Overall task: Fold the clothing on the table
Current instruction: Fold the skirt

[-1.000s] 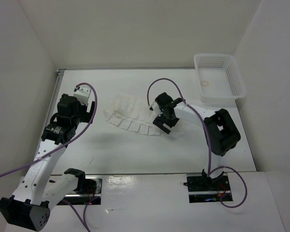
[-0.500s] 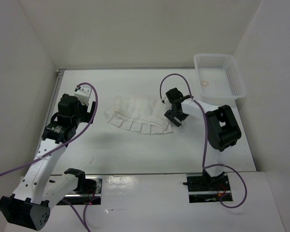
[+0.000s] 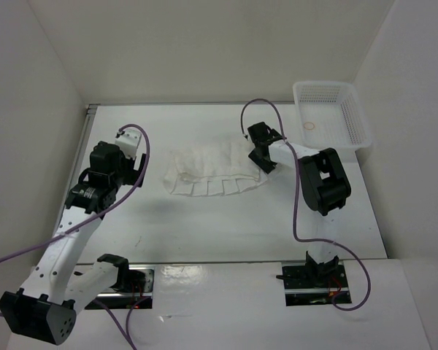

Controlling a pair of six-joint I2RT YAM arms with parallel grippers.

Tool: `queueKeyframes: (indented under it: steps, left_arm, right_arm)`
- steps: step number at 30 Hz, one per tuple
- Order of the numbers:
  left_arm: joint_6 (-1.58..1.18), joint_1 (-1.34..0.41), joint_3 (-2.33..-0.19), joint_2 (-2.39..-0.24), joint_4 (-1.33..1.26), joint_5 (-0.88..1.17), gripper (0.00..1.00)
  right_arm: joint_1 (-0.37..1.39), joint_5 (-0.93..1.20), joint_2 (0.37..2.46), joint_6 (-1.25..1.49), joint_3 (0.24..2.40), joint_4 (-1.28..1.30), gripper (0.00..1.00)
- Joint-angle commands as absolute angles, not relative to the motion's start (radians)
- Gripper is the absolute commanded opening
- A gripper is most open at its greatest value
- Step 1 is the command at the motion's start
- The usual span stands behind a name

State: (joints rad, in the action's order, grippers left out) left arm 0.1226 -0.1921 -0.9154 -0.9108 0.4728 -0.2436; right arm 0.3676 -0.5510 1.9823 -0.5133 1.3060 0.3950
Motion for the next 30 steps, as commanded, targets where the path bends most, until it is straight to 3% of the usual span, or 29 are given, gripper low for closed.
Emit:
queueKeyframes:
  steps: [1,7,12,20,30]
  left_arm:
    - [0.112,-0.187,-0.920,-0.931,0.474,-0.198,1.00]
    - [0.149,-0.187,-1.057,-1.100,0.474,-0.118,1.00]
    - [0.076,-0.146,-1.259,-1.411,0.465,0.023,1.00]
    - [-0.161,-0.035,-1.569,-1.918,0.456,0.483,1.00]
    - [-0.239,0.011,-1.732,-2.154,0.531,0.609,1.00]
  right_arm:
    - [0.359,-0.621,2.052,-0.522,1.406,0.272,0.99]
    - [0.394,-0.483,1.927,-0.463,1.554,0.500,0.99]
    - [0.477,-0.413,1.685,-0.413,1.448,0.567,0.99]
    - [0.488,-0.371,1.344,-0.341,1.221,0.568,0.99]
    - [0.479,-0.337,1.249,-0.318,1.164,0.535,0.99]
